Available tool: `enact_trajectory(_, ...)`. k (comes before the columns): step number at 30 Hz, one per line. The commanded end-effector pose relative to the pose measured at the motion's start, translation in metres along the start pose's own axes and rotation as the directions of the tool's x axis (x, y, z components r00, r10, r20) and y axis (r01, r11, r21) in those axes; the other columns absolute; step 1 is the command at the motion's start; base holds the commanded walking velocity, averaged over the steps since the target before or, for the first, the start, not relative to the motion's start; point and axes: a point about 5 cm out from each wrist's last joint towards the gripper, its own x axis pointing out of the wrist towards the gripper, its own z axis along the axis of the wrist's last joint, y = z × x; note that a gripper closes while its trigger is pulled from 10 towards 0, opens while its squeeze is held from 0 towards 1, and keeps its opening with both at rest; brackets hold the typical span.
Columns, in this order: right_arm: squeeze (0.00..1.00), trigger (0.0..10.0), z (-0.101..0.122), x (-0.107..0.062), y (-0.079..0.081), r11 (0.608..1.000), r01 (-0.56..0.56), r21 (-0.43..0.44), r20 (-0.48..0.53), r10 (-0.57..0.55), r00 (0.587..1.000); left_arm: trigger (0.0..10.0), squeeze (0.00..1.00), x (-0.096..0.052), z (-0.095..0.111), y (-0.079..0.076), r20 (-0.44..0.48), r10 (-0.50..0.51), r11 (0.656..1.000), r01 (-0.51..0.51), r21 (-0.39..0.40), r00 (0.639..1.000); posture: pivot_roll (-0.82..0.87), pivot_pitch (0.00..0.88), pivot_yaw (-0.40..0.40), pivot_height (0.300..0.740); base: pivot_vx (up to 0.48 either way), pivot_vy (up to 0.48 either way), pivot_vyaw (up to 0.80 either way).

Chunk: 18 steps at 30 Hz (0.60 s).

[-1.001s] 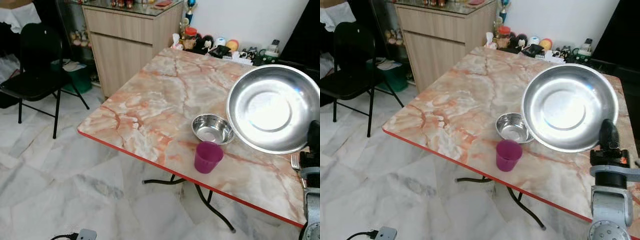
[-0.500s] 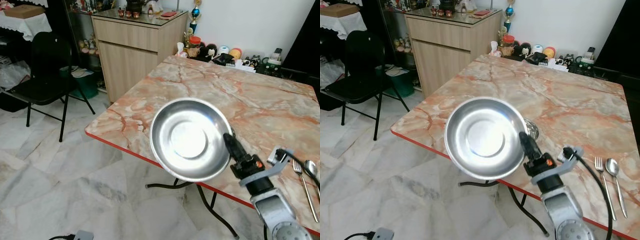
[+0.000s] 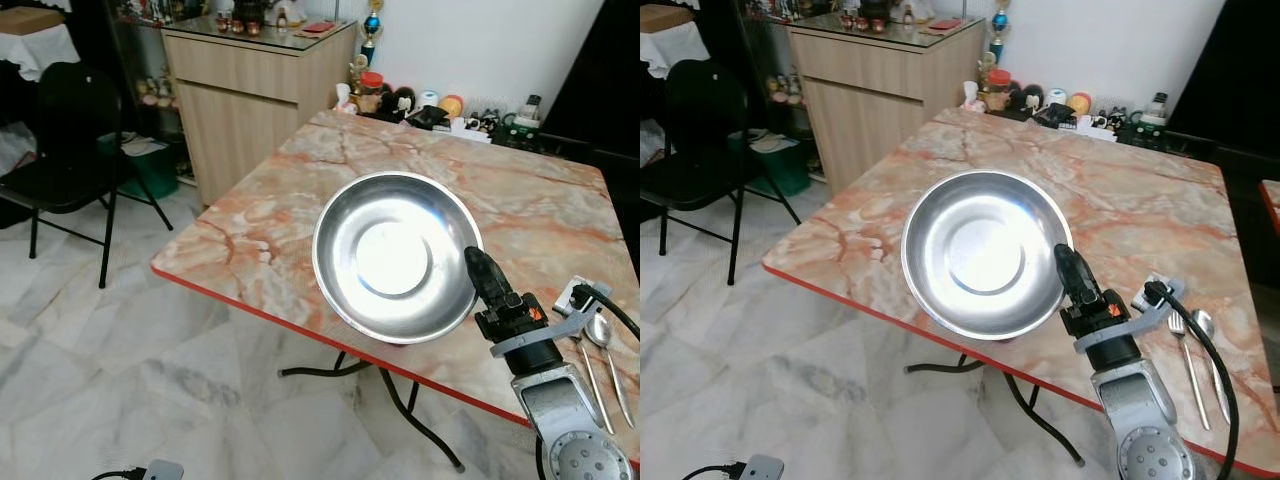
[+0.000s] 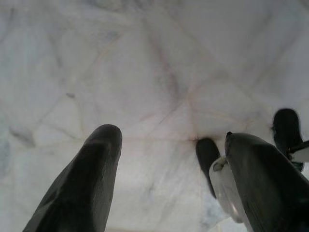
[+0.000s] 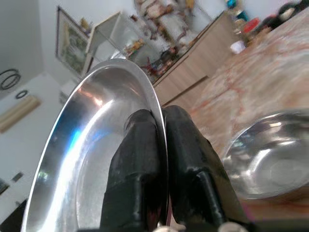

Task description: Setting the table

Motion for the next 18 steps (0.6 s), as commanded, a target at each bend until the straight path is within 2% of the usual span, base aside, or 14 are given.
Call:
enact_trajectory(1, 0.00, 10.0, 0.0050, -0.0007, 0.0031, 1.000, -0.014, -0.025, 0.025, 0.014, 1.000, 10.0, 0.00, 0.0001, -0.0010, -0.0049, 0.004, -0.011, 1.000, 0.010, 0.003, 1.000, -0.04, 0.066, -0.020, 0.740, 0.000, -0.330, -0.80)
enact_trajectory(18, 0.00, 10.0, 0.0070, 0.0051, 0.0019, 0.999, 0.001, -0.035, 0.066, 0.001, 0.998, 10.0, 0.00, -0.0003, -0.0014, -0.0044, 0.010, -0.007, 1.000, 0.008, -0.006, 1.000, -0.03, 0.083, -0.024, 0.740, 0.000, -0.354, 0.00)
